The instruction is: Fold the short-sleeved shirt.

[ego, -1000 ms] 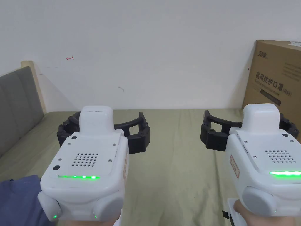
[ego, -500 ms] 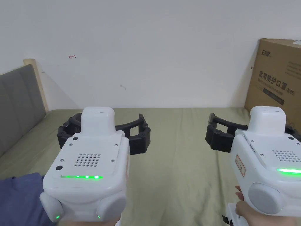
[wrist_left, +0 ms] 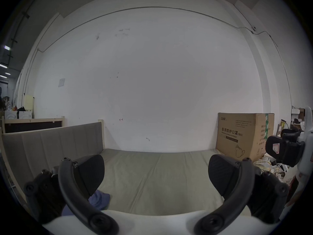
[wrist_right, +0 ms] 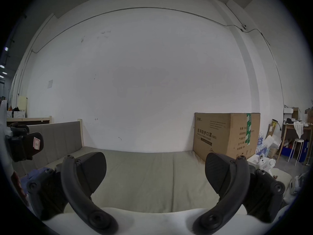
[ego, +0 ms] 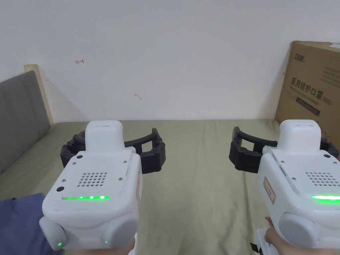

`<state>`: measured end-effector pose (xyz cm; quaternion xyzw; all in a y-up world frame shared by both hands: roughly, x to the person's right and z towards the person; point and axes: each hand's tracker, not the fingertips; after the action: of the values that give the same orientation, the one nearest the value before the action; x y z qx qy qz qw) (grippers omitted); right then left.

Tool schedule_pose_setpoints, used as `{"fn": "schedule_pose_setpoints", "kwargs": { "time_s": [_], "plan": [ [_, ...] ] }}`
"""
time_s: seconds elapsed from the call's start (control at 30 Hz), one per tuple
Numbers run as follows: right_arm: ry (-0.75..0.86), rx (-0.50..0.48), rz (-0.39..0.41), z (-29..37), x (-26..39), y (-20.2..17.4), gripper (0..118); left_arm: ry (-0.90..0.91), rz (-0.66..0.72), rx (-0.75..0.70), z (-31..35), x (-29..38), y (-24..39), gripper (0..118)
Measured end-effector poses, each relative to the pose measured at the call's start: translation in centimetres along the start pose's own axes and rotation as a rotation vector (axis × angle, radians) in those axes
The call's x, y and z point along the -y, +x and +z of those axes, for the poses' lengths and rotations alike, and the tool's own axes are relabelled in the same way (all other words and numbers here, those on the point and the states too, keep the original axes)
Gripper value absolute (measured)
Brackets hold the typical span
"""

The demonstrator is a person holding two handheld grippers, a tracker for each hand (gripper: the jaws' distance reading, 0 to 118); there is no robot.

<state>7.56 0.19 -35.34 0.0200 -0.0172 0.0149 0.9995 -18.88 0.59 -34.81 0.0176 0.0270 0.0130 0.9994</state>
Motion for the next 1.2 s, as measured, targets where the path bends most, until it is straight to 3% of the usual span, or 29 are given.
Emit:
{"fn": "schedule_pose_setpoints", "kwargs": {
  "time_s": [0.37, 0.83, 1.2],
  "plan": [
    [-0.006, 0.024, -0.012, 0.0, -0.1, 0.8, 118, 0.049, -0.029, 0.004, 0.7, -0.3, 0.2, 118],
    [-0.003, 0.011, 0.045, 0.1, 0.0, 0.3, 118, 0.021, -0.099, 0.014, 0.4, 0.0, 1.2, 118],
    [-0.026, 0.029, 0.030, -0.3, 0.0, 0.5, 118, 0.025, -0.121, 0.010, 0.4, 0.0, 1.2, 118]
  ]
}}
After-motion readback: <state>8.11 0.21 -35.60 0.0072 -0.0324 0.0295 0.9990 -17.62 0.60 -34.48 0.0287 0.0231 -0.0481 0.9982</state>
